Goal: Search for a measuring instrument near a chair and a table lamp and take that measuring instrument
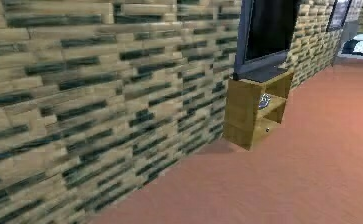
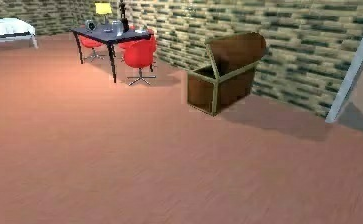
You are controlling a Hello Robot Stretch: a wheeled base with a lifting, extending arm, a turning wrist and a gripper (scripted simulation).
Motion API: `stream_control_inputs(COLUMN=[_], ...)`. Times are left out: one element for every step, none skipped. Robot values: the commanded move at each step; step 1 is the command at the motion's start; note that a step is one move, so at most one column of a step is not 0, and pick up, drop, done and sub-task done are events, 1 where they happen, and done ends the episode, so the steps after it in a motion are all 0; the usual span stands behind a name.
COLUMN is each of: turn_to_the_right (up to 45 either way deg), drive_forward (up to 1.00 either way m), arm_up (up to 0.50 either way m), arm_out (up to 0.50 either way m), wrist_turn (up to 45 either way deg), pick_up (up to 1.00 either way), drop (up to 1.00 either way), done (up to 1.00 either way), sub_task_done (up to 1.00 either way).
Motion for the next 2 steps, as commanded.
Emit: stream_control_inputs(turn_to_the_right=[45.0, 24.0], drive_forward=[0.0, 0.0], arm_up=[0.0, 0.0], arm_out=[0.0, 0.0], wrist_turn=[0.0, 0.0], pick_up=[0.0, 0.0], drop=[0.0, 0.0], done=[0.0, 0.0], sub_task_done=[0.0, 0.0])
